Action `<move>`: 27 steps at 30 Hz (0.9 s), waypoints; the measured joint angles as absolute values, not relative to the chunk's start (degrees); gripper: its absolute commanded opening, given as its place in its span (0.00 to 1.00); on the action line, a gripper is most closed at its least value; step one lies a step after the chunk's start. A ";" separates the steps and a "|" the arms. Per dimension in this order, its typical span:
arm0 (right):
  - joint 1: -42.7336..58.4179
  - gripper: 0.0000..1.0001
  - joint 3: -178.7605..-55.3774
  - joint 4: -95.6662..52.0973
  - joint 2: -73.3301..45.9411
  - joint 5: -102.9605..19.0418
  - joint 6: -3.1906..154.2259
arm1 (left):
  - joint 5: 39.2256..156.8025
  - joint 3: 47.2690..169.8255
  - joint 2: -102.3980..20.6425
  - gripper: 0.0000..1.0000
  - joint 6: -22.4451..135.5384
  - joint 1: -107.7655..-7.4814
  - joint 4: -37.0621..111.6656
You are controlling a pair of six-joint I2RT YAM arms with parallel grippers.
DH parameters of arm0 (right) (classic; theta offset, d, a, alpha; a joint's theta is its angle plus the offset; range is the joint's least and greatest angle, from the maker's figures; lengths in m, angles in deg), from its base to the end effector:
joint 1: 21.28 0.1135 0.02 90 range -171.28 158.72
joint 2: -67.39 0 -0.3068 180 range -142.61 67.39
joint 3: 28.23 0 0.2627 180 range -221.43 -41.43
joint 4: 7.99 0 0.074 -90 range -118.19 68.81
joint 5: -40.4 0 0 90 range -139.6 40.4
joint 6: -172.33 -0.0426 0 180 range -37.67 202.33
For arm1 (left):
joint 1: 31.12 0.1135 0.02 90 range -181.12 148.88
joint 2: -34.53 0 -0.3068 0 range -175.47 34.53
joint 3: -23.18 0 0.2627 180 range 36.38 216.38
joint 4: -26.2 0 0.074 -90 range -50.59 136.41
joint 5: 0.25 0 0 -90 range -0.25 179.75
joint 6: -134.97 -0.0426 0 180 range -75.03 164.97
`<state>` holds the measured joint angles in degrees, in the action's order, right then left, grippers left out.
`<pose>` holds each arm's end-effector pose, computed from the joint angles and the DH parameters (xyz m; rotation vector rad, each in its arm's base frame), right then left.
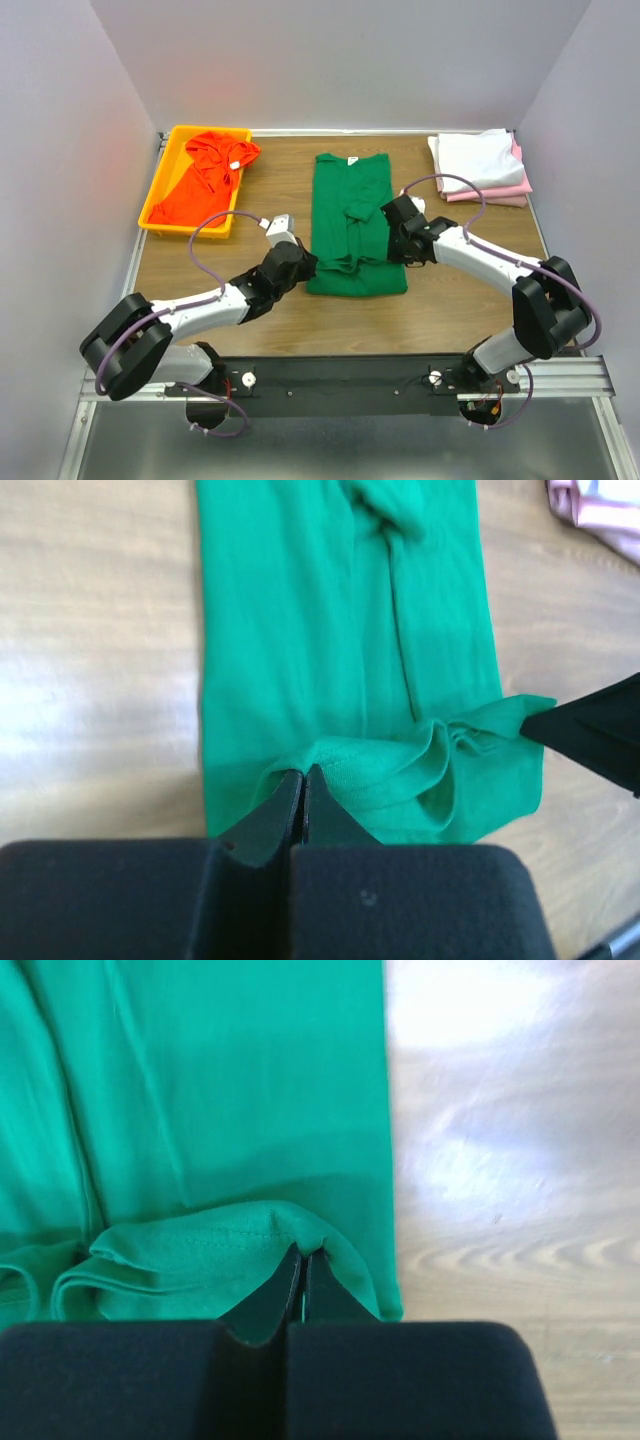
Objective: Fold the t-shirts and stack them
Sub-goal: Fold the tshirt
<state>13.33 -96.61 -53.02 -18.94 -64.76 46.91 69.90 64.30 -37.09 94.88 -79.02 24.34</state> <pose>0.2554 0.1627 0.2362 0.1018 2.6057 0.0753 0.1782 -0.1756 0.2166 -0.2551 2.0980 -0.6981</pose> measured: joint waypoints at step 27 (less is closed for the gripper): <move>2.46 0.00 -110.71 -47.36 -34.26 -63.18 56.01 | 89.87 76.87 -57.33 0.00 76.93 -61.89 10.37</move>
